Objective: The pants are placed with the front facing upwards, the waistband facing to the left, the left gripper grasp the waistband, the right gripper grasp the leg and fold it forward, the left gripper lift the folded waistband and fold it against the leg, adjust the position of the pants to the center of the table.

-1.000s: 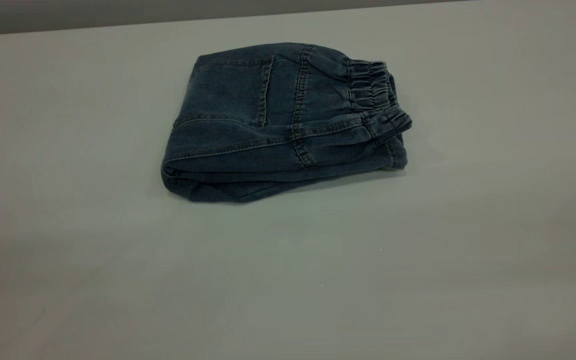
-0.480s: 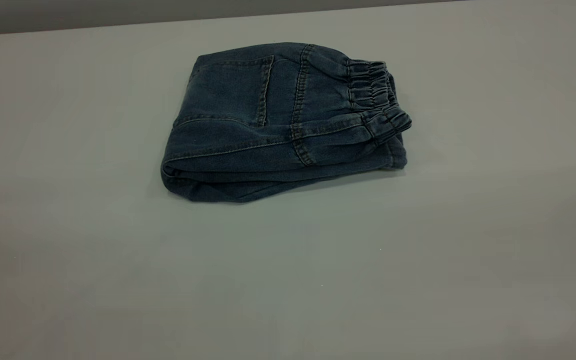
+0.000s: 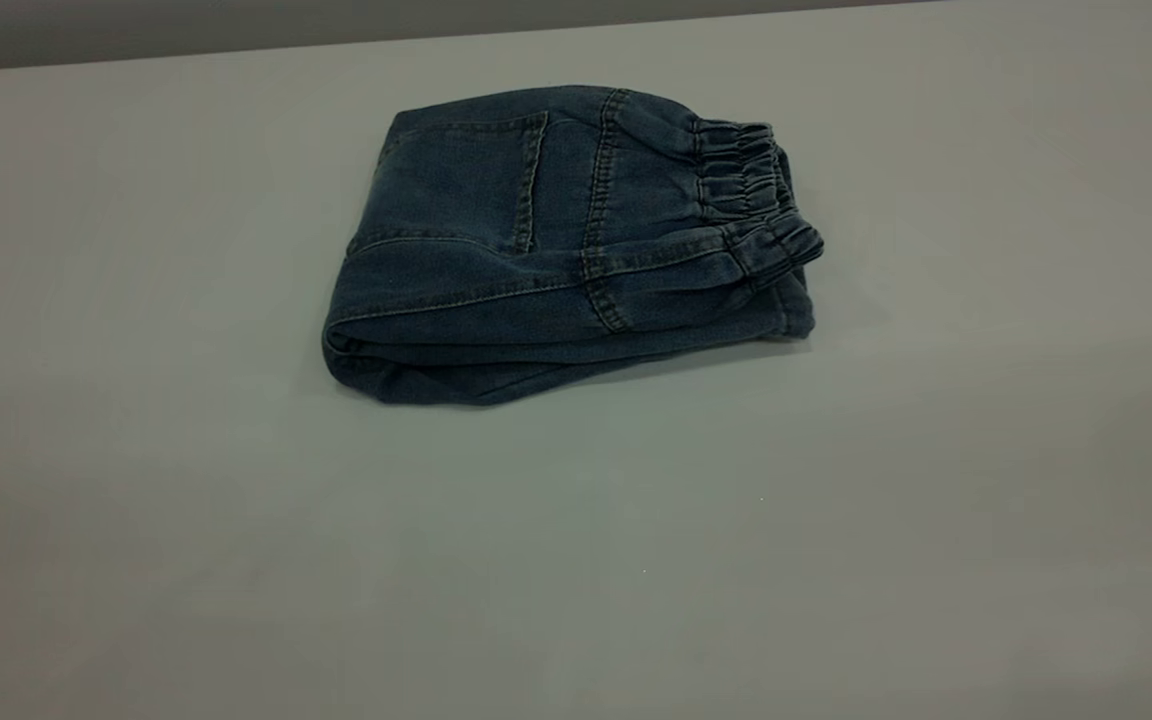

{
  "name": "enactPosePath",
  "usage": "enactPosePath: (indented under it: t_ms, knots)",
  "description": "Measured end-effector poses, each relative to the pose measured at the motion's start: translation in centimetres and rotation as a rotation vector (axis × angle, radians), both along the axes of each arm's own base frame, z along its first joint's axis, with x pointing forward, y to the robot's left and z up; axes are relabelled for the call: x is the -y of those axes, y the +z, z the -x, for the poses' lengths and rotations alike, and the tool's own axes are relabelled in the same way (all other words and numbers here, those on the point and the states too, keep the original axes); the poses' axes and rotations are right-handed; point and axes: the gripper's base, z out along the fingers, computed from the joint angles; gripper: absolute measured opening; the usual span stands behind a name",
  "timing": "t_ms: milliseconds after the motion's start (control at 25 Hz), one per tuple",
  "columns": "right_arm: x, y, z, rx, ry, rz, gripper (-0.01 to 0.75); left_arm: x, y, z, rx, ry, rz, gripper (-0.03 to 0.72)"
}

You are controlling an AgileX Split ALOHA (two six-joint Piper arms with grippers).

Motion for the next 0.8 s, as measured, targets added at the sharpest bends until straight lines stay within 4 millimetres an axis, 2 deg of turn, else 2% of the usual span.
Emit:
enactPosePath:
  t_ms: [800]
  knots:
    - [-0.03, 0.00, -0.05, 0.000, -0.022, 0.000, 0.459, 0.00, -0.02, -0.01, -0.001, -0.001, 0.001, 0.519]
